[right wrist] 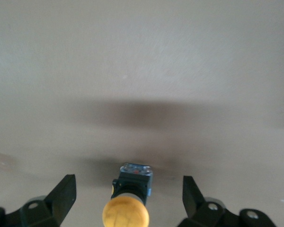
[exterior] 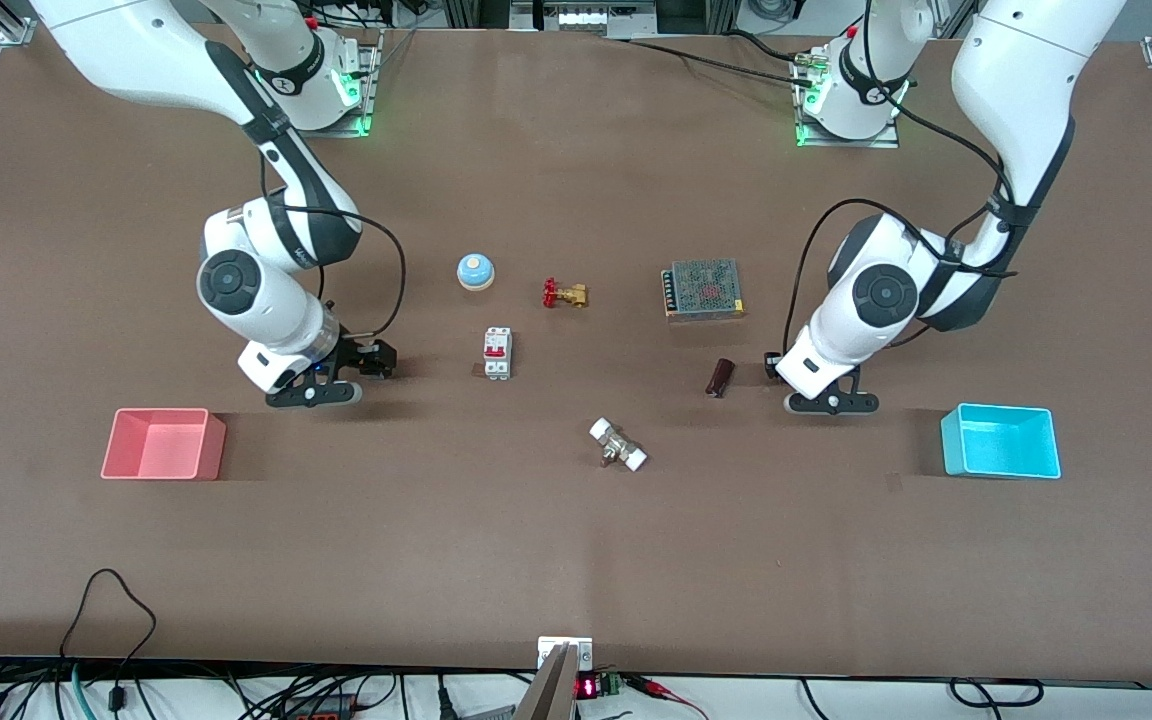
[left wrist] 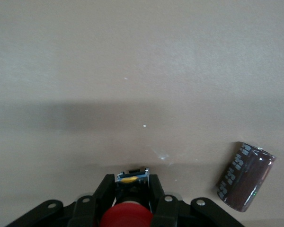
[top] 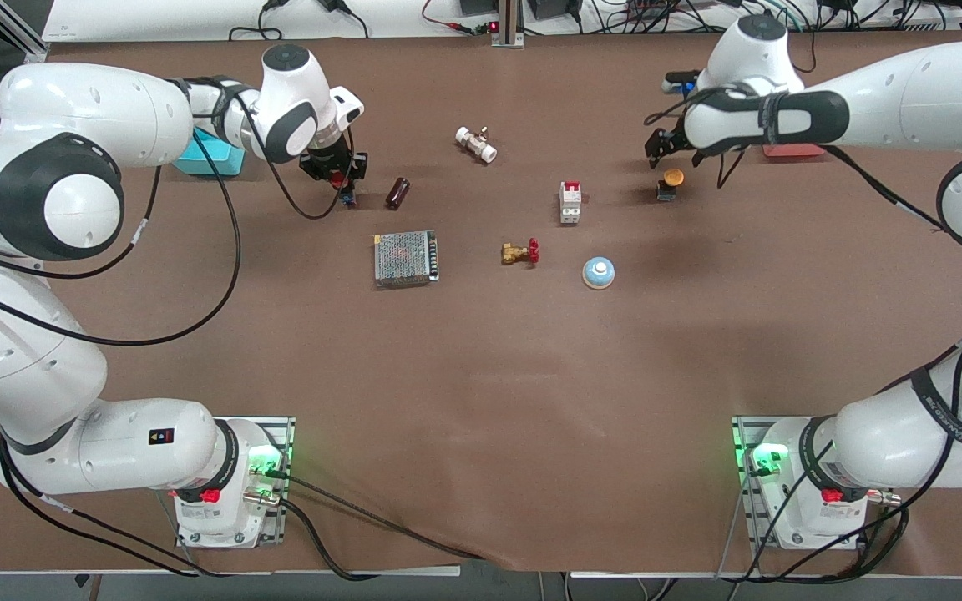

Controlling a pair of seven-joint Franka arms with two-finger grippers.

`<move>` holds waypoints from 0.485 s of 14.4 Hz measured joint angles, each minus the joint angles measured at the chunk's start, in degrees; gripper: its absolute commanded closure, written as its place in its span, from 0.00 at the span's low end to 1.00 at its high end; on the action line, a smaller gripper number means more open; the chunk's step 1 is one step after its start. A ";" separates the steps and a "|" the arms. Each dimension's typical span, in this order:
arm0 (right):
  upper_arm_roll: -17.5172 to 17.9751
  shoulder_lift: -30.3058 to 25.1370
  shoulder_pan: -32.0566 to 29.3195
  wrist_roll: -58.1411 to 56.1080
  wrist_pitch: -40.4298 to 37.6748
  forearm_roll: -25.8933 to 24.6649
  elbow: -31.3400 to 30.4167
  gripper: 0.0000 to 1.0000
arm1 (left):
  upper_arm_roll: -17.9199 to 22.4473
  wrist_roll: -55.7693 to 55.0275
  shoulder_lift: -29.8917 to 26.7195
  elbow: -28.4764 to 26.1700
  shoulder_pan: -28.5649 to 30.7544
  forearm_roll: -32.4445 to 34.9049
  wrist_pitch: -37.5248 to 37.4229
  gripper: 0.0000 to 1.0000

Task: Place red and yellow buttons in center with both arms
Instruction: 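Set down the yellow button with the right gripper while the left gripper lowers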

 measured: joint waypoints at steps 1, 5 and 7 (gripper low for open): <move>-0.13 -0.65 -0.40 -0.01 -4.25 0.63 2.98 0.00 | 0.01 -0.33 -0.01 -1.09 0.00 0.02 1.45 0.46; -4.63 -4.82 -1.54 -5.29 -21.16 10.32 15.59 0.00 | 0.02 -1.02 -0.46 -2.05 0.06 0.08 2.35 0.00; -8.42 -6.84 -1.90 -7.65 -27.91 11.47 19.83 0.00 | -0.01 -1.29 -0.52 -2.07 0.06 0.08 2.69 0.00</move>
